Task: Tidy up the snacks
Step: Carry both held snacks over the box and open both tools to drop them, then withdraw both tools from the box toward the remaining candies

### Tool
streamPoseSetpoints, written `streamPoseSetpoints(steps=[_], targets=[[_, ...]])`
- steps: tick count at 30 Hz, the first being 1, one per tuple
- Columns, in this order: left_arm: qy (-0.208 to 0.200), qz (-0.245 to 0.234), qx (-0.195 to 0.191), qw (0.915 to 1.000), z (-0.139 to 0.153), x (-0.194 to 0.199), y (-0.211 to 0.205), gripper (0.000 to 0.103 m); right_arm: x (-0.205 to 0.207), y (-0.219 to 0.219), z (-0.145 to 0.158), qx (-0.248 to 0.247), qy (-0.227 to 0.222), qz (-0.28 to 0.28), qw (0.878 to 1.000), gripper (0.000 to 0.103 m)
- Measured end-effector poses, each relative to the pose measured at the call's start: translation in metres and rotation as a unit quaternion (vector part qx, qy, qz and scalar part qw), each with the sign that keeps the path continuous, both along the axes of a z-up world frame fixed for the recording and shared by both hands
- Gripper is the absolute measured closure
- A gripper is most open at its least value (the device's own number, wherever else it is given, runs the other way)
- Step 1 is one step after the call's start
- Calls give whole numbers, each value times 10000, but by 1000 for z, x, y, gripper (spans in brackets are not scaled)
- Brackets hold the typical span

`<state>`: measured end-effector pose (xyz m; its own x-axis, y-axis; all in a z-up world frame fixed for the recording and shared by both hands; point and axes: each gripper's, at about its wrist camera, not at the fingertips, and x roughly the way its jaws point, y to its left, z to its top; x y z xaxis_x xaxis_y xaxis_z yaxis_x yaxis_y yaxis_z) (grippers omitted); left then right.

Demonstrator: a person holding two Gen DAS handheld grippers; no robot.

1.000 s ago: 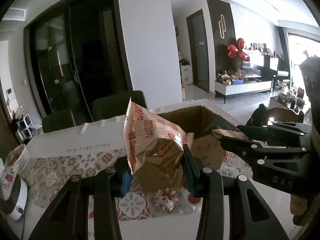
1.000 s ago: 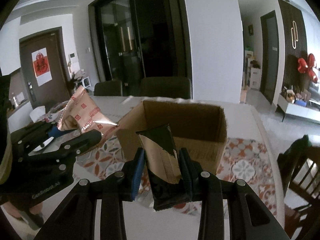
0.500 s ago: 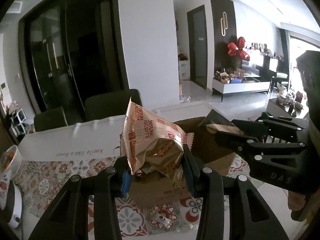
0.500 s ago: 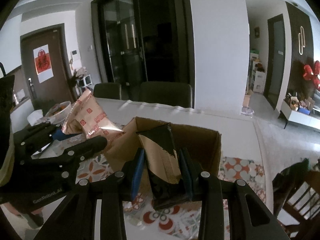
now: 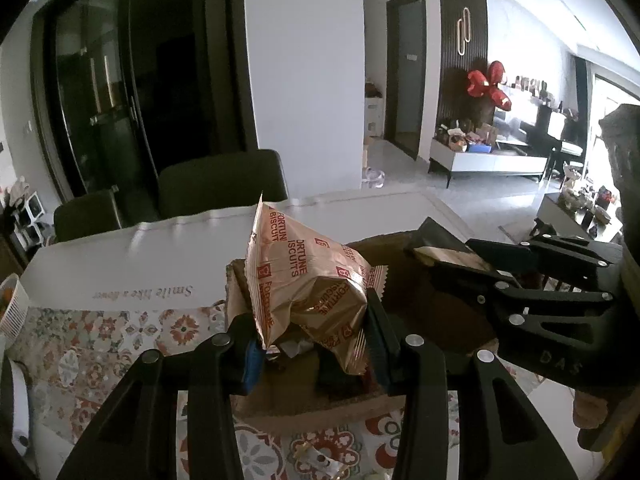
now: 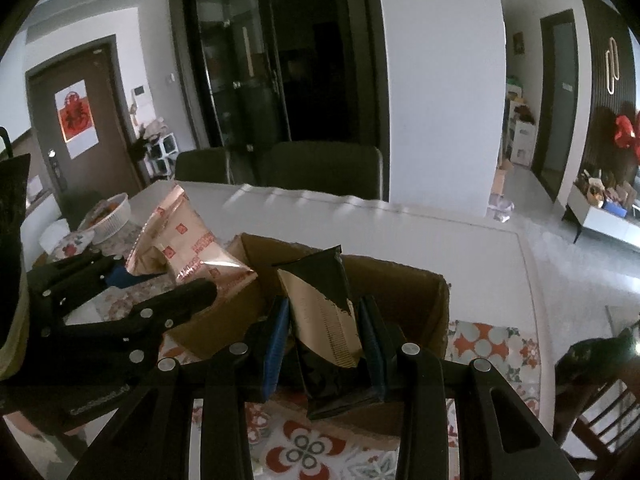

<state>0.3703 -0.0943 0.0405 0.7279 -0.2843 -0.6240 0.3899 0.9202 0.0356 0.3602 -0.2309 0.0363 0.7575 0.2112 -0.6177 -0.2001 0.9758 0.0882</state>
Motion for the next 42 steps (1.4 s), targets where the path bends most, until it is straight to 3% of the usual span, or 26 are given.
streamPoseSetpoints(steps=[9,12,13,16,18,24,27,34,42], targets=[[360,-3,56,9993,-12,22,-9,58,21,-8,-14,-30,235,-107,9997,66],[399,10,134,9991,-14,24,-9,43,24,-9,-17,-91,268,-139,9995,66],[372,38,170,9992,-14,23,-9,39,24,-8,-19,-124,287,-153,9994,64],[266,105,298,9991,-14,18,-5,34,20,-7,-20,-231,234,-234,9992,44],[196,144,338,9991,-12,13,0,31,16,-6,-20,-330,178,-305,9988,44],[-290,224,422,9984,-4,-20,11,24,-8,-4,-12,-563,-127,-549,9968,44],[-464,240,451,9976,0,-37,14,24,-24,-2,-7,-642,-332,-622,9954,36],[-675,205,28,9975,10,-77,24,21,-64,-10,3,-331,-631,-846,9939,36],[-737,85,156,9971,-6,-112,20,17,-103,-16,-7,-181,-734,-1026,9918,35]])
